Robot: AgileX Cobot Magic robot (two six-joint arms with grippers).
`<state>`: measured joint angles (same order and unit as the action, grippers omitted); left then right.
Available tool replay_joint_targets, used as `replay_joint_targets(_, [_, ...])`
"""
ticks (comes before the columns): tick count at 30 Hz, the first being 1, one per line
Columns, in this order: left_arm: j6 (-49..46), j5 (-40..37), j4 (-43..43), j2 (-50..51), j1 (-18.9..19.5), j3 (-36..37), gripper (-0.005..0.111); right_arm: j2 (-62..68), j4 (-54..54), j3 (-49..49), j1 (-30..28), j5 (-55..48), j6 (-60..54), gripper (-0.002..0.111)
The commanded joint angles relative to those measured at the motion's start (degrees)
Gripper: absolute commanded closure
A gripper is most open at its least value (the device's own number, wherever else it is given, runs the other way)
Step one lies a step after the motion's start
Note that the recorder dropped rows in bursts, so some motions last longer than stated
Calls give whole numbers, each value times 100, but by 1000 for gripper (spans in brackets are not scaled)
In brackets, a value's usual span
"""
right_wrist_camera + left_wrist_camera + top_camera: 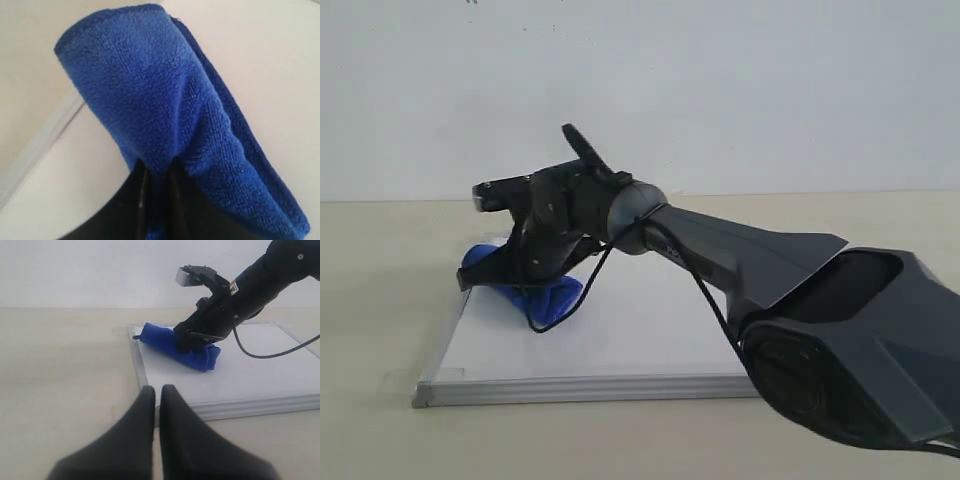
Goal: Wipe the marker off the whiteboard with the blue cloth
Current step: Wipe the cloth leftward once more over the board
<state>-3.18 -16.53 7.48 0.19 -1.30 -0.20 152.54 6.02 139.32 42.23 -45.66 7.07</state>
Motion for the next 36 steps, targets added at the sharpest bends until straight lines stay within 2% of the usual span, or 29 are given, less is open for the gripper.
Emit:
replay_joint_targets(1, [-31,18,4,-19,8,20,103,1,360,18,6,-169,-352,109])
replay_joint_targets(6, [-31,18,4,-19,8,20,103,1,471,18,225,-529,-1704,109])
replay_joint_targets(10, [-31,18,4,-19,8,20,103,1,-98,18,130,-669,-1502,109])
replay_joint_targets(14, [-31,18,4,-19,8,20,103,1,-87,18,30,-871,-910,109])
replay_joint_targets(20, [-31,18,4,-19,8,20,103,1,-35,18,176,-1646,-1834,109])
replay_joint_targets(25, [-31,18,4,-19,8,20,103,1,-350,18,115,-2403,-1766,109])
replay_joint_targets(36, [-31,18,4,-19,8,20,103,-450,-767,18,8,-2430,-1619,109])
